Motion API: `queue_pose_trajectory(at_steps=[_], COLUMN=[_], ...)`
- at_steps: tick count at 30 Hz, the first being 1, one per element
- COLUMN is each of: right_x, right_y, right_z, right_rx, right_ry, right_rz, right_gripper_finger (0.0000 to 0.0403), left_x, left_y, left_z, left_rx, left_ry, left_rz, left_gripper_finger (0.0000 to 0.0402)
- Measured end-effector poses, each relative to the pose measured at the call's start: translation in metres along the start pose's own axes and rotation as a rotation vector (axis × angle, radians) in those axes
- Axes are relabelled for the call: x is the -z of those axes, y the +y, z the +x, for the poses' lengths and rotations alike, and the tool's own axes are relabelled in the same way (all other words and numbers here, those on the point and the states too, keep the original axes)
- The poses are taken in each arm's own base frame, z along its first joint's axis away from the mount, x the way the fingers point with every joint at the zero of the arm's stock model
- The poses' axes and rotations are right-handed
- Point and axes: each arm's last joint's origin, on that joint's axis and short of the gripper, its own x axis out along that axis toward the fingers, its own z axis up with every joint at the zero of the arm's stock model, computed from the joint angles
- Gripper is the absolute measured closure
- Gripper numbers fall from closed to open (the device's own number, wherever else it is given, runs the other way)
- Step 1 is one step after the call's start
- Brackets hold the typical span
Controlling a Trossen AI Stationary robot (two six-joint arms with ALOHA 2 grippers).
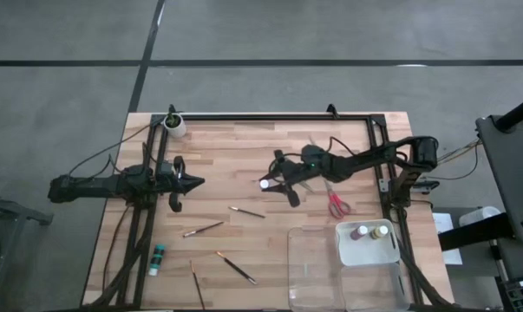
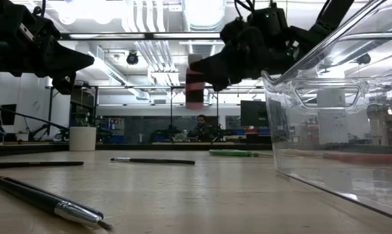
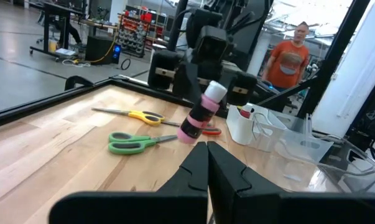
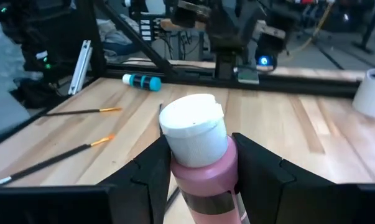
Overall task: Pick & Place Paint Supplies
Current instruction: Put the pink paint bottle into the white bin
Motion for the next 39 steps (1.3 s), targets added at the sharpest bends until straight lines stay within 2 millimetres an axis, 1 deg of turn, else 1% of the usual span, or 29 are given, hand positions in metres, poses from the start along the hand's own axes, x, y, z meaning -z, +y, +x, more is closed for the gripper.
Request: queue_pose_trajectory(at_steps=[6,11,20,24,29,31,33,36,39], right_x=[0.008,0.008,0.011,0.008,-0.007,-0.009,-0.003,0.012,0.021], right_y=[0.001,0.002,0.003,0.005,0.007,0.005,0.002,-0.003,-0.006], right_z=[-0.004,-0.006,-0.008,-0.007,-0.005,-0.002,0.002,0.009,0.014], right_rx=[0.011,0.012,0.01,0.003,0.003,0.015,0.025,0.026,0.016], right_ry=[0.013,-0.02,-0.011,-0.041,-0.162,-0.173,-0.157,-0.142,-0.21], right_rz=[0.027,0.053,0.105,0.11,0.096,0.123,0.156,0.19,0.198], right_gripper_finger=[0.0258,0.0258,0.0258,0.0258,0.0258,0.0258,0.0258,0.0258,0.0258], left_x=[0.0,0.0,0.0,0.0,0.0,0.0,0.0,0.0,0.0], left_y=[0.0,0.0,0.0,0.0,0.0,0.0,0.0,0.0,0.0], left_z=[0.0,0.0,0.0,0.0,0.0,0.0,0.0,0.0,0.0], left_rx=[0.0,0.0,0.0,-0.001,0.0,0.0,0.0,0.0,0.0], left_ry=[0.0,0.0,0.0,0.001,0.0,0.0,0.0,0.0,0.0], left_rz=[0.0,0.0,0.0,0.0,0.0,0.0,0.0,0.0,0.0], left_gripper_finger=[0.0401,0.0401,0.0401,0.0401,0.0401,0.0401,0.0401,0.0401,0.0401])
